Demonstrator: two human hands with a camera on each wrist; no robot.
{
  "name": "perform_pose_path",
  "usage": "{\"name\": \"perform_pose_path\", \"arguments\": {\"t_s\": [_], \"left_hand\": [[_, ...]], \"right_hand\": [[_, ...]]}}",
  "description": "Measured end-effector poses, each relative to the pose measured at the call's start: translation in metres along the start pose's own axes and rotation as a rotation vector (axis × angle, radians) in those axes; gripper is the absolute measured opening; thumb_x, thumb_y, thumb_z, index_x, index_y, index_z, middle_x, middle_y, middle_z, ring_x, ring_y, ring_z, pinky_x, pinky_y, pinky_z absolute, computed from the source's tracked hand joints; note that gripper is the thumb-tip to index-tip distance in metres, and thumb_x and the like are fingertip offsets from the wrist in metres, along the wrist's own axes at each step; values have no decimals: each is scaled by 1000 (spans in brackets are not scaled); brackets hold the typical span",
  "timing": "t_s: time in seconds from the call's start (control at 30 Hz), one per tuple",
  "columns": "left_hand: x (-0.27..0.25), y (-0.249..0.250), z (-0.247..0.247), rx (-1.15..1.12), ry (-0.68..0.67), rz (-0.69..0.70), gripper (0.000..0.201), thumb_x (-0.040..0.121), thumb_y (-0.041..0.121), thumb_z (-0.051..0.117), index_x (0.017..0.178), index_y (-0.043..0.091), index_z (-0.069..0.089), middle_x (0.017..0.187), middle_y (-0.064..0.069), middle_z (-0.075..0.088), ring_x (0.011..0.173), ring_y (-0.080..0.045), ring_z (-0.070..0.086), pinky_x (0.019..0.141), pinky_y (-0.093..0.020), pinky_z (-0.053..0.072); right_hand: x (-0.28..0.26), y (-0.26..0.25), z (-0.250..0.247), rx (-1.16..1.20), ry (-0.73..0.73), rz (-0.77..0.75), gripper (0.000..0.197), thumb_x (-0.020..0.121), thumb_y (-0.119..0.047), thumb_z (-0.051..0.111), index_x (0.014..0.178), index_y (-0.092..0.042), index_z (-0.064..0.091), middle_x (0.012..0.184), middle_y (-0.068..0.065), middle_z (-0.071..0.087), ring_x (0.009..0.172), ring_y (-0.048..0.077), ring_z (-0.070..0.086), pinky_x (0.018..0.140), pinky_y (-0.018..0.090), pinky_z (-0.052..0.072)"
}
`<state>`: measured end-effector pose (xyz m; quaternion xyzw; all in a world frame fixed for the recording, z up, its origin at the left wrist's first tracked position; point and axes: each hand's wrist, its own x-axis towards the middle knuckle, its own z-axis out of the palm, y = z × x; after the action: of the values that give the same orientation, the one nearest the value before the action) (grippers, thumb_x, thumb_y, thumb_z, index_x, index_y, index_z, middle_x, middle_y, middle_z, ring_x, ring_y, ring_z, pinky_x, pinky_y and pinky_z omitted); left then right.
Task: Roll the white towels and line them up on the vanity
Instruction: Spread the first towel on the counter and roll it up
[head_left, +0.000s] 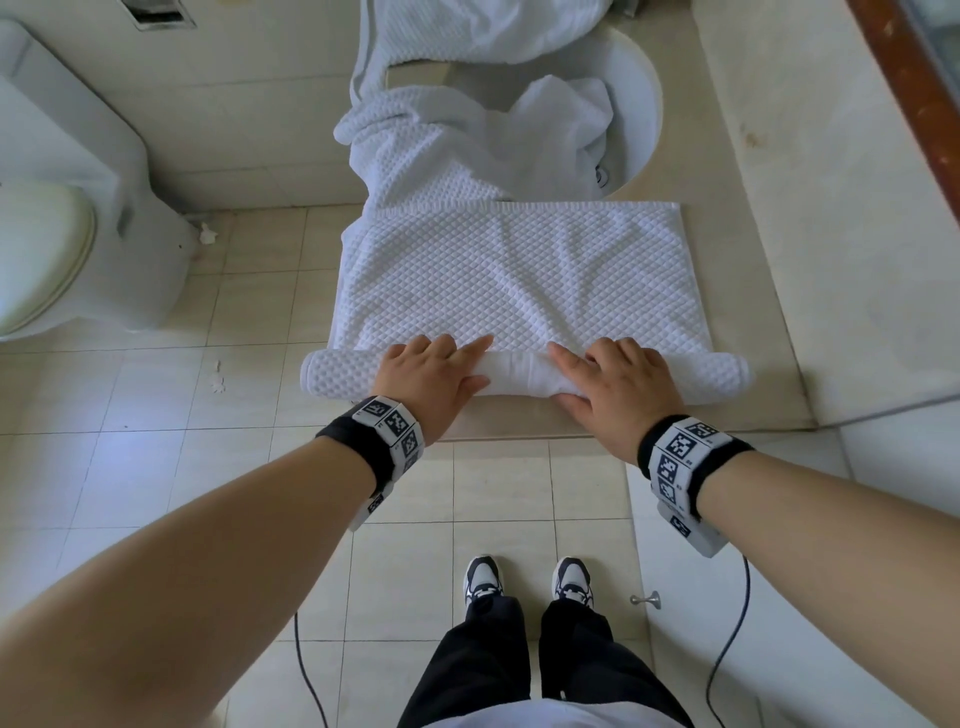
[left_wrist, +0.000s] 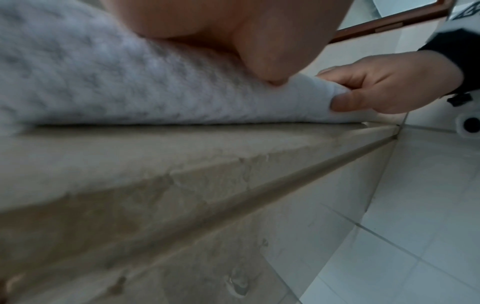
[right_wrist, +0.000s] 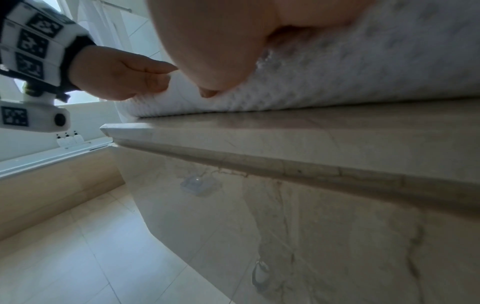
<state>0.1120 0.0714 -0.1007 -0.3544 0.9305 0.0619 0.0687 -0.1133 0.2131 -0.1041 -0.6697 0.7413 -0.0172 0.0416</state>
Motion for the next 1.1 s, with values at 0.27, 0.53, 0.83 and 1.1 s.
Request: {"name": "perform_pose_path", "arguments": {"t_s": [0.27,0.53,0.83,1.1], "left_hand": [[-1,1,-11,-119,-217,9,56,100,60,19,153,43,16,113,6,58,108,-20,56,96,-40,43],[-2,1,1,-61,-66,-22,57,97,64,12,152,47,16,118,9,45,111,-17,44,97,-39,38],[22,-3,-7,-92,-157,-80,60,95,68,7,152,49,6,159,0,16,149,-27,9,119,-61,8],[32,-7,-7,-97,-239,-95,64,91,72,2,151,49,6,161,5,10,150,-21,-1,118,-62,5]], "right_hand": [[12,7,-15,105,-244,1,65,95,-69,21,150,-37,34,94,-9,40,88,11,38,82,32,40],[34,21,-11,292,-381,28,70,89,-81,20,151,-49,23,141,1,53,126,21,52,103,39,43],[54,27,-9,160,-275,31,80,85,-85,18,149,-38,31,111,-2,53,100,17,49,90,39,47],[6,-3,-3,82,7,2,61,91,-65,48,140,-30,48,108,0,50,95,22,45,88,41,42]]}}
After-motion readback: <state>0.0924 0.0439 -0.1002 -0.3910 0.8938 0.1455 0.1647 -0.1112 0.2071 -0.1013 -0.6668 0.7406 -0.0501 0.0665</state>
